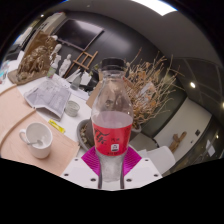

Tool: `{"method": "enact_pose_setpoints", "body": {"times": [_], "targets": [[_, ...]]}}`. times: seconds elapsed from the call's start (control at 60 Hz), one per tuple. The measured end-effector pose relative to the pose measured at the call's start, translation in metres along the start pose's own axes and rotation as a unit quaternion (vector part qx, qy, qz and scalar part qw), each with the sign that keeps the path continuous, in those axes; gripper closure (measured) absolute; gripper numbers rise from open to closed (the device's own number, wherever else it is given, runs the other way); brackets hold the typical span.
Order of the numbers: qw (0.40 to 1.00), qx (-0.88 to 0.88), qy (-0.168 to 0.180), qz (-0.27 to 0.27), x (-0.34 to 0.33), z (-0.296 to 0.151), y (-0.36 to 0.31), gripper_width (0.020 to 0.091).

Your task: Pour water

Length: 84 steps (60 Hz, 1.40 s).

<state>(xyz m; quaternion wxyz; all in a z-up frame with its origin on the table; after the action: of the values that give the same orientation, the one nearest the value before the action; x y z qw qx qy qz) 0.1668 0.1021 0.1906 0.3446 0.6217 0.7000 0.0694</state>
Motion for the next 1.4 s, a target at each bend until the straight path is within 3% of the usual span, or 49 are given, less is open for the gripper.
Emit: {"method": "enact_pose_setpoints", "body": {"times": [0.25,0.533,0.583,0.783,0.883,0.933,1.117,1.4], "targets": [[0.972,0.209,0.026,-0.1,0.029,0.039,-0.011,0.0867],[0.956,0.26,0.032,-0.136,0.055,0.082,-0.034,0.0837],[0.955,0.262,0.048,-0.132,0.054,0.084,-0.036,0.0836],[0.952,0.27,0.049,-0.132,0.047,0.089,-0.034,0.0617],[0.951,0.276,0.032,-0.137,0.035,0.089,-0.034,0.0231],[0.952,0.277,0.023,-0.131,0.025,0.086,-0.031,0.027],[0.958,0.268,-0.019,-0.102,-0.043,0.055,-0.037,0.025],[0.954,0.275,-0.08,-0.09,-0.194,-0.001,-0.105,0.0249]]}}
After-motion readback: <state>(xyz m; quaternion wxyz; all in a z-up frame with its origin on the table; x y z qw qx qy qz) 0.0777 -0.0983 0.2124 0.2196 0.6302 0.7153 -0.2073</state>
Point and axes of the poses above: the point between the fingertips, and its own axes, seen from behind it with the camera up: y to the right, z down, x forward, the way the camera looks, the point moved 9 cm from there along -x, backward, against the way the camera looks, and after that the axes turned 8 degrees about -z, right-handed, at the moved point
